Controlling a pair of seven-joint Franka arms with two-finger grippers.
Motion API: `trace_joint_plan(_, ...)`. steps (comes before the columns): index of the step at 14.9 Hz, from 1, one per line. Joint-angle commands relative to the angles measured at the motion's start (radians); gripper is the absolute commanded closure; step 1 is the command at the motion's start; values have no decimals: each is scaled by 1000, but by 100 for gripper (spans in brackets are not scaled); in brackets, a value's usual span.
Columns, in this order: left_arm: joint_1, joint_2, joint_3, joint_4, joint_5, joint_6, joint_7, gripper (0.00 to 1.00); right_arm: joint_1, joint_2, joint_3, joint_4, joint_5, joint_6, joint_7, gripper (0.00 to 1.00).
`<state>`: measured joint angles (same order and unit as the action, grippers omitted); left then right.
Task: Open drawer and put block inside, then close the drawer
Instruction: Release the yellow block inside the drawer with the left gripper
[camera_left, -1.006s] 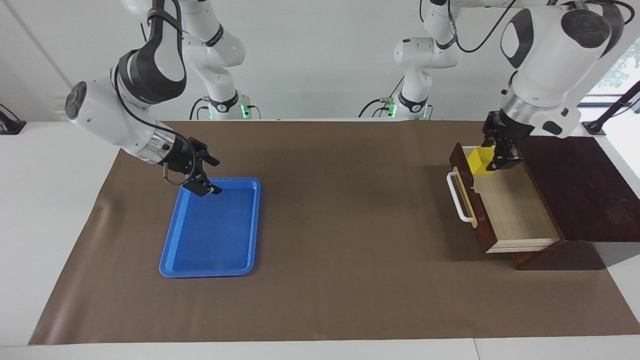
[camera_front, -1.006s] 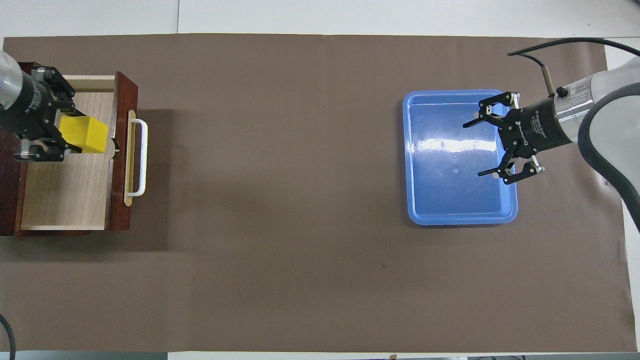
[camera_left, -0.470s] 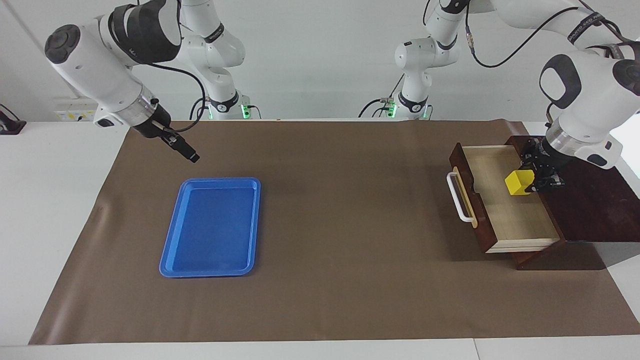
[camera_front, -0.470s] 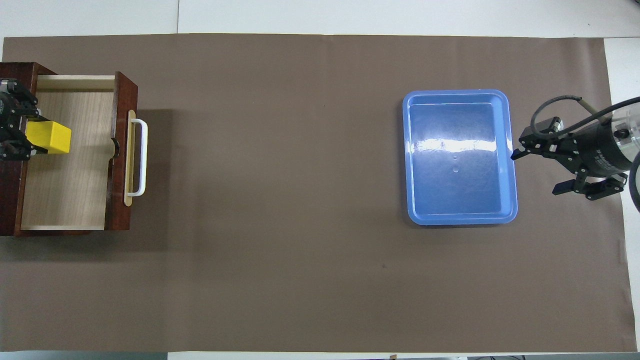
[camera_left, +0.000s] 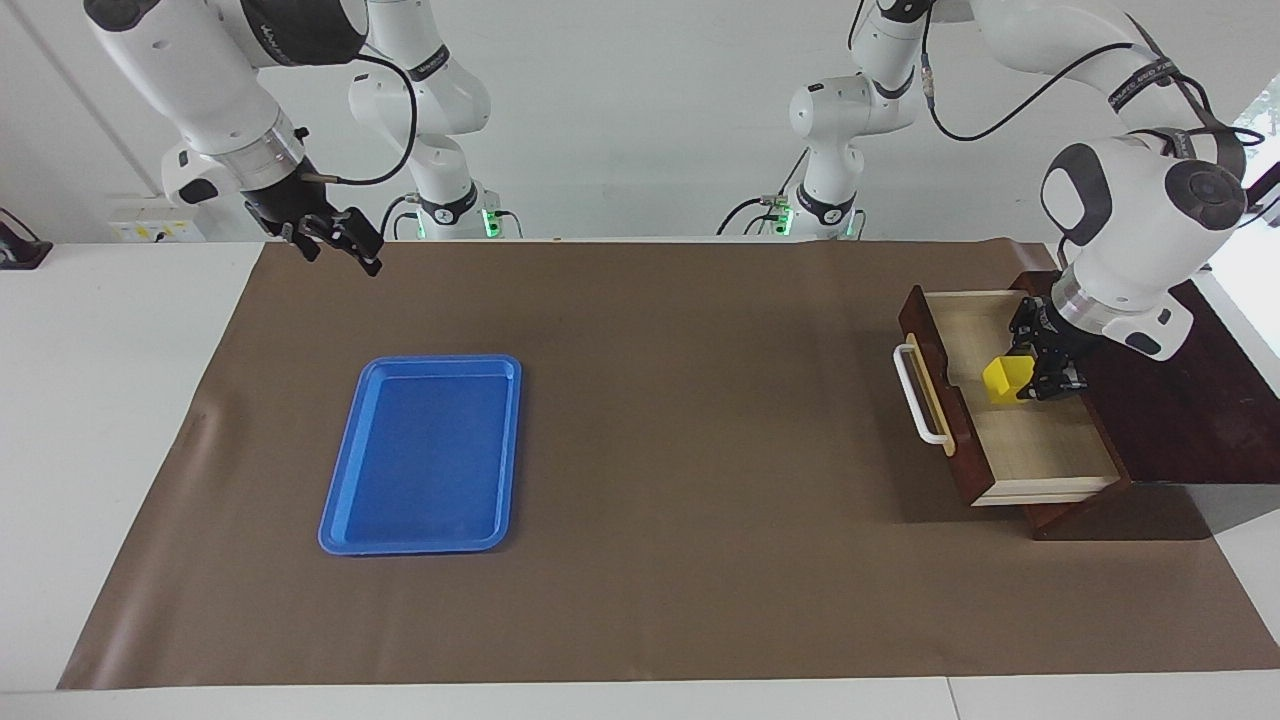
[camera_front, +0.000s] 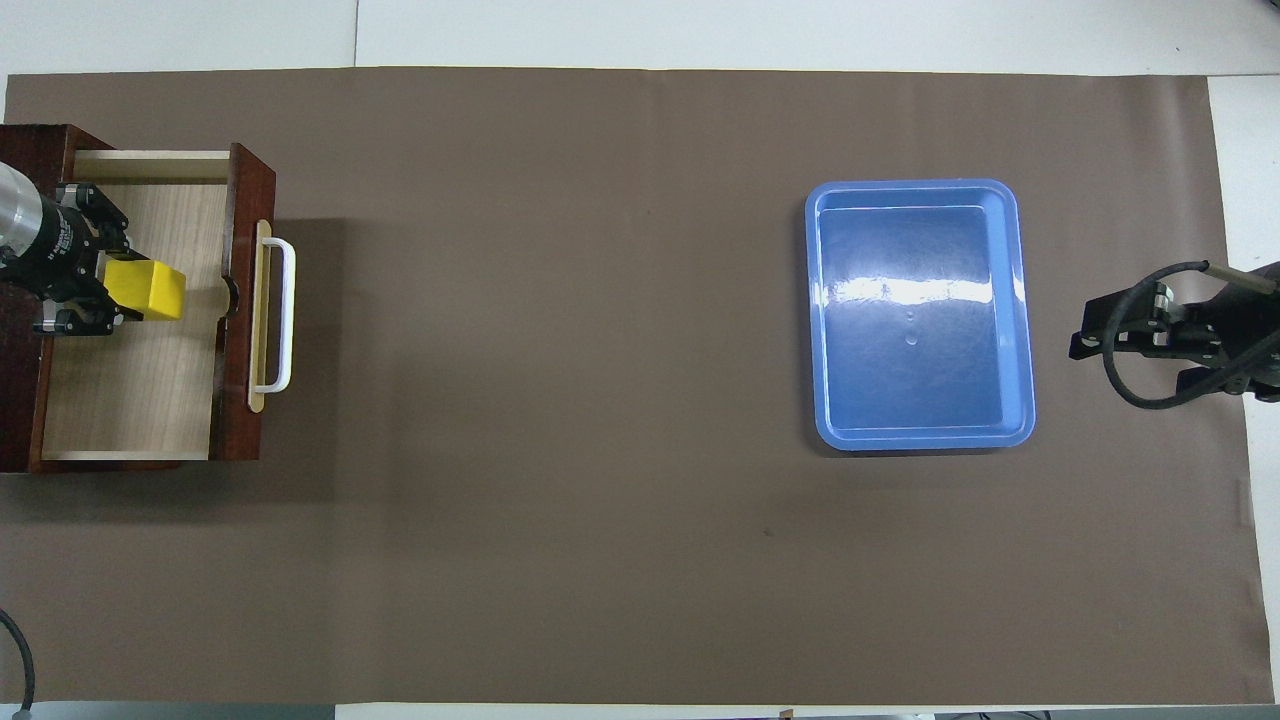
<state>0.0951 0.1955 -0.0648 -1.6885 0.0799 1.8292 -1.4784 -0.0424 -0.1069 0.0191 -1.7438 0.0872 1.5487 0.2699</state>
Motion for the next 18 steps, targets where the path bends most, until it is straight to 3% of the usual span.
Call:
trace_joint_plan(1, -11, -68, 7, -117, 3, 77, -25, 100, -4, -2, 5, -10, -53, 10, -122, 0)
trace_joint_plan(4, -9, -77, 7, -145, 3, 104, -25, 100, -5, 7, 4, -2, -80, 50, -179, 0)
trace_joint_plan(11, -5, -93, 8, -188, 3, 143, -23, 100, -10, 15, 5, 21, -81, -18, -178, 0)
trace_joint_plan(12, -8, -91, 8, -180, 3, 142, -28, 93, -4, 15, 5, 21, -81, -16, -178, 0)
trace_joint_plan(13, -11, -87, 8, -172, 4, 131, -28, 64, -2, 15, 5, 21, -81, -13, -176, 0)
trace_joint_plan(14, -12, -82, 10, -156, 4, 121, -29, 19, -2, 15, 7, 21, -81, -9, -176, 0)
trace_joint_plan(15, -14, -82, 10, -139, 4, 101, -28, 0, -1, 15, 7, 21, -81, -7, -175, 0)
trace_joint_plan(18, -15, -79, 2, -44, 1, 24, -25, 0, -2, 13, 7, 17, -81, -10, -176, 0)
